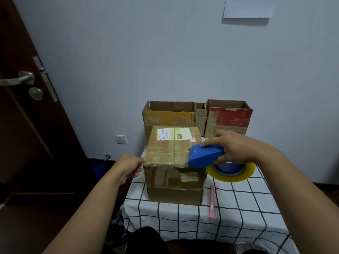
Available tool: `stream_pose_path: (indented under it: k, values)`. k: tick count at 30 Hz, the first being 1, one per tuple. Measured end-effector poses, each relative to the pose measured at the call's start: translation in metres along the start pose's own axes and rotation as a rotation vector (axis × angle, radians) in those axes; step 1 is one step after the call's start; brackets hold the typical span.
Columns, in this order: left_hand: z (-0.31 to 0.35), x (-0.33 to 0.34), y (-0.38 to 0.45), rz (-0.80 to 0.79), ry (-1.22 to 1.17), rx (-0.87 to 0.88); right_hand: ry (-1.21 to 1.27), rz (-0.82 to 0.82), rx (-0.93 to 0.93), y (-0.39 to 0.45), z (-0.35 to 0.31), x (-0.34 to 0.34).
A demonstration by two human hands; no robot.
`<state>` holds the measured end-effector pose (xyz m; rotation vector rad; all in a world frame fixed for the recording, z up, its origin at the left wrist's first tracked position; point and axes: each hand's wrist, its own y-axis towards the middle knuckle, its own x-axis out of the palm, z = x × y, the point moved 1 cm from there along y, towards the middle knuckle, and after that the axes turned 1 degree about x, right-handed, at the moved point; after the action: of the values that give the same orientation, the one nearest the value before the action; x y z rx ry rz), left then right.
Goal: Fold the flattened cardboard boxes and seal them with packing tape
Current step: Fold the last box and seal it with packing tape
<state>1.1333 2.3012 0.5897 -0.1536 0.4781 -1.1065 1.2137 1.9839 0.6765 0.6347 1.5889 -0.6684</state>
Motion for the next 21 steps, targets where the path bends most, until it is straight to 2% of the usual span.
stream_pose_path:
  k: [3,7,10,14,17,19,21]
  values:
    - [-0.002,-0.002,0.0,0.087,0.157,0.085,0.015,-0.003,-0.003,0.0,0.0,0.0]
    - [0.004,0.014,-0.011,0.292,0.449,0.331,0.013,0.004,-0.006,0.0,-0.001,-0.001]
    - [0.005,0.025,-0.019,0.349,0.553,0.392,0.028,-0.003,-0.008,0.0,-0.001,0.0]
    - [0.004,0.028,-0.024,0.35,0.642,0.41,0.041,-0.001,-0.008,0.001,0.003,0.002]
    - [0.003,0.036,-0.03,0.332,0.797,0.452,0.054,0.0,-0.014,0.001,0.003,0.002]
    - [0.002,0.048,-0.04,0.337,0.825,0.614,0.058,-0.001,-0.021,0.0,0.002,0.001]
    - [0.003,0.066,-0.05,0.215,0.824,0.768,0.06,-0.002,-0.023,0.0,0.001,0.001]
